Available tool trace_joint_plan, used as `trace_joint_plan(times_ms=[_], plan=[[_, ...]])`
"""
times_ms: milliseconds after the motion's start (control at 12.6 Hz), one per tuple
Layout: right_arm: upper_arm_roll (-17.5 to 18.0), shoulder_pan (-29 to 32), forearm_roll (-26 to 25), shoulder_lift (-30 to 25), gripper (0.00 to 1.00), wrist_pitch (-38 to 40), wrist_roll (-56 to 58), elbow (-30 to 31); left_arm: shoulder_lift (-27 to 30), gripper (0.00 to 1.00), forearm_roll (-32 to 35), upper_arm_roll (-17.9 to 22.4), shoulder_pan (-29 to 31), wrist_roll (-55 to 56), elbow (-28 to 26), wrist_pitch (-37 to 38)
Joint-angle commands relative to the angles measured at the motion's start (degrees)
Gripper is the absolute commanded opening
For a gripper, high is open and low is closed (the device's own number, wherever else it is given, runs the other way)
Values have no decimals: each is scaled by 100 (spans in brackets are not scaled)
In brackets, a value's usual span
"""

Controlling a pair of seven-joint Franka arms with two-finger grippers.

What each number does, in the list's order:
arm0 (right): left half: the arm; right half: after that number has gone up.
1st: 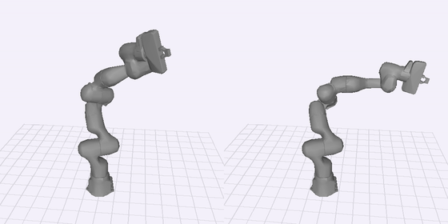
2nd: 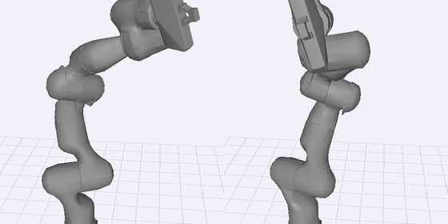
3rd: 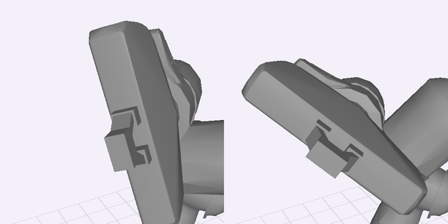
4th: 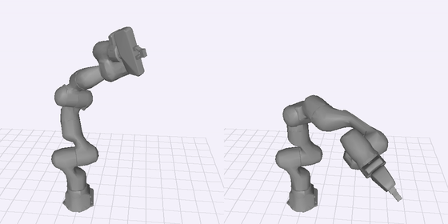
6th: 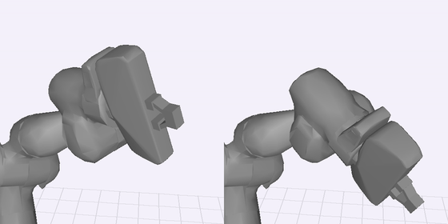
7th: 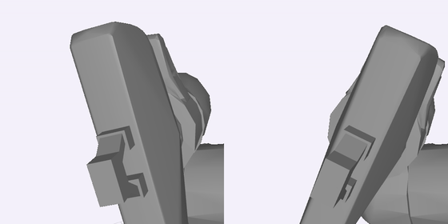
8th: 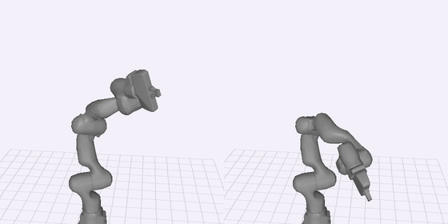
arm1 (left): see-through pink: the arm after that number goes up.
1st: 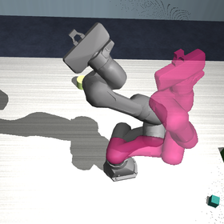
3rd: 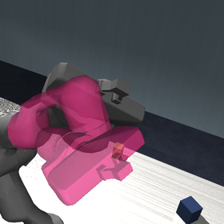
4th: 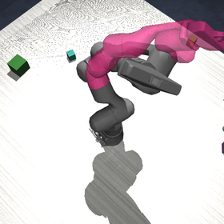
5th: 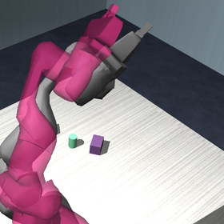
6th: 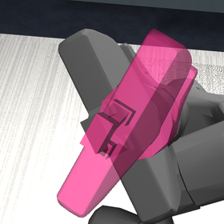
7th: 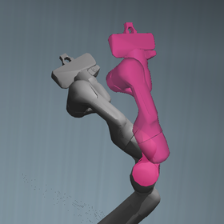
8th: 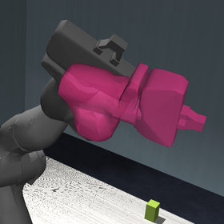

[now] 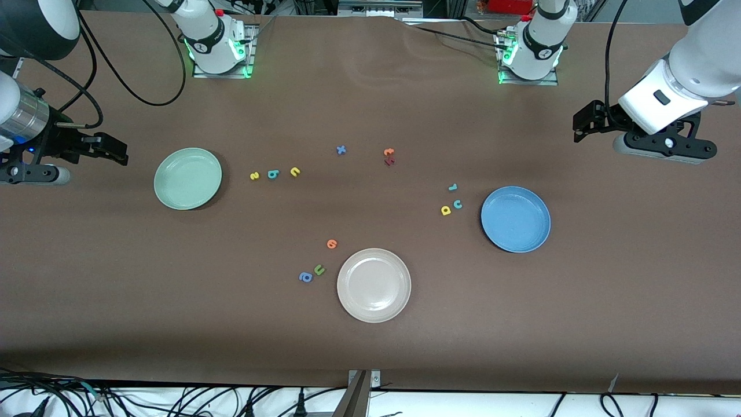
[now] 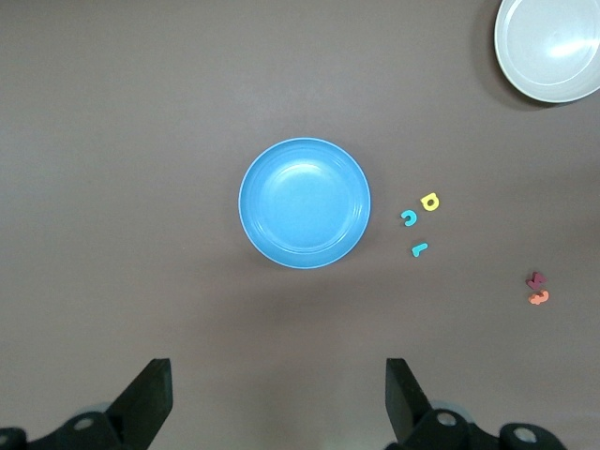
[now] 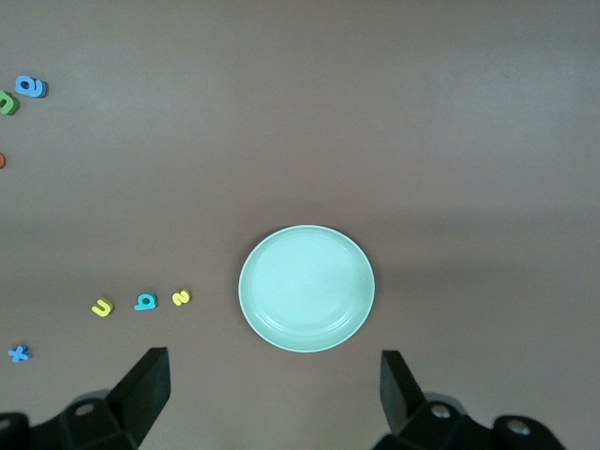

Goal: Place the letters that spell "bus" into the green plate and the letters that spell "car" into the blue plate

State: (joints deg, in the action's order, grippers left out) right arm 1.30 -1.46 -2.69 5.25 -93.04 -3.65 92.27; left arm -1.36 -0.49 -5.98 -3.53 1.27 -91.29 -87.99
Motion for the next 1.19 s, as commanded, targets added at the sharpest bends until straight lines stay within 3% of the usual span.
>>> trace_joint_plan(times_ms=[0,1110], plan=[[72,67,14,-138,99,-47,-84,89,-92,100,137,0,-33,-57,190,124],[90,67,23,-173,99,67,-171,142,-92,100,137,0,-33,-57,190,124]])
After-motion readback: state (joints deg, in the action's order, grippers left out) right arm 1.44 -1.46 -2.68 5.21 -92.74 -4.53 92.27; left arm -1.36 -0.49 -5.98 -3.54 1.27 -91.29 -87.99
